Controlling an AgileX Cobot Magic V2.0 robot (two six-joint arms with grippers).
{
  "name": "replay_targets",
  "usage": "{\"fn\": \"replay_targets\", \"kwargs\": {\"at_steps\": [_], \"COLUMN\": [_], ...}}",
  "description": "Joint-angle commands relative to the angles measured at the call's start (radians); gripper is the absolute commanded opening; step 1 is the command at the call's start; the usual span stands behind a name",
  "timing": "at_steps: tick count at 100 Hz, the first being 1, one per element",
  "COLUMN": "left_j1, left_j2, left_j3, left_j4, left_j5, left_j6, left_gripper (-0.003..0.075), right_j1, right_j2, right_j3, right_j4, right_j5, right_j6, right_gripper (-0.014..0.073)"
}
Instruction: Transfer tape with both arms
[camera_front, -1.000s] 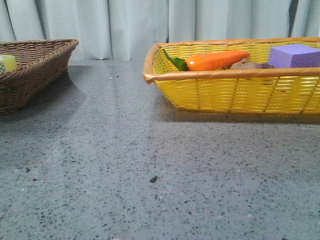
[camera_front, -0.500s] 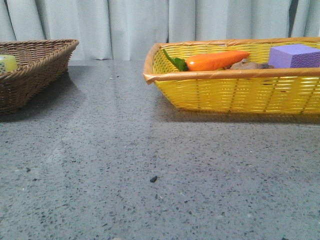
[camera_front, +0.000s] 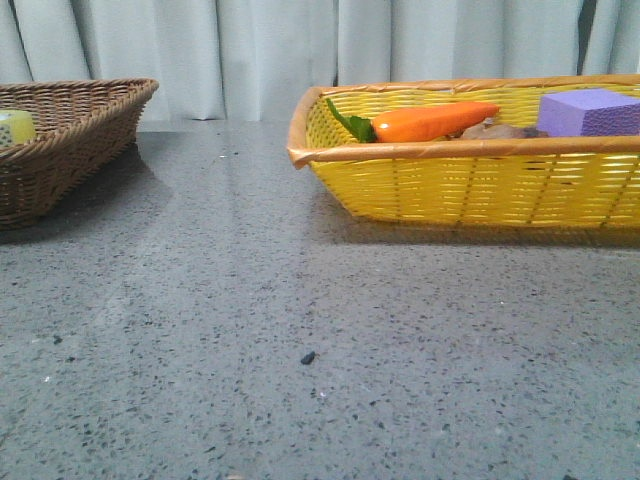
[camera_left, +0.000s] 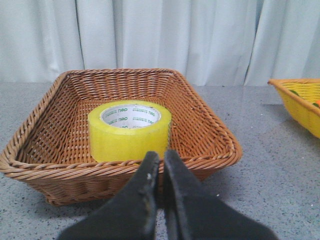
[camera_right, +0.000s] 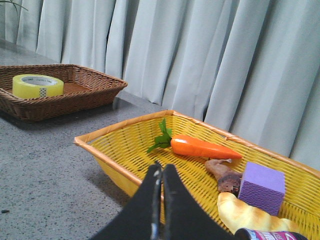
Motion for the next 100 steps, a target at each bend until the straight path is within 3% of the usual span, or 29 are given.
{"fn": "replay_targets", "kwargs": {"at_steps": [1,66,92,100], "left_j1": [-0.002,-0.002,-0.001,0.006], "left_j2": [0.007,0.007,-0.024,-0.063], "left_j3": [-0.026,-0.026,0.073,0.122], "left_j4": [-0.022,-0.022,0.025,0.046], "left_j5": [-0.081,-0.085,-0.097,-0.134], "left_j6": [-0.003,-0.003,-0.005,-0.127], "left_gripper": [-0.002,-0.002,-0.0021,-0.0021], "right_j1": [-0.005,-0.005,-0.005,-0.005], "right_j2": [-0.011,-0.011,-0.011,-0.011], "right_j3": [-0.022,-0.022,-0.022,-0.022], "right_j4": [-0.041,-0.041,-0.041,-0.041], "right_j5": [-0.047,-0.044,-0.044,-0.044], "right_j6": [-0.002,-0.002,-0.002,-0.002], "right_gripper": [-0.0074,-0.0074,-0.0074,-0.0074]}}
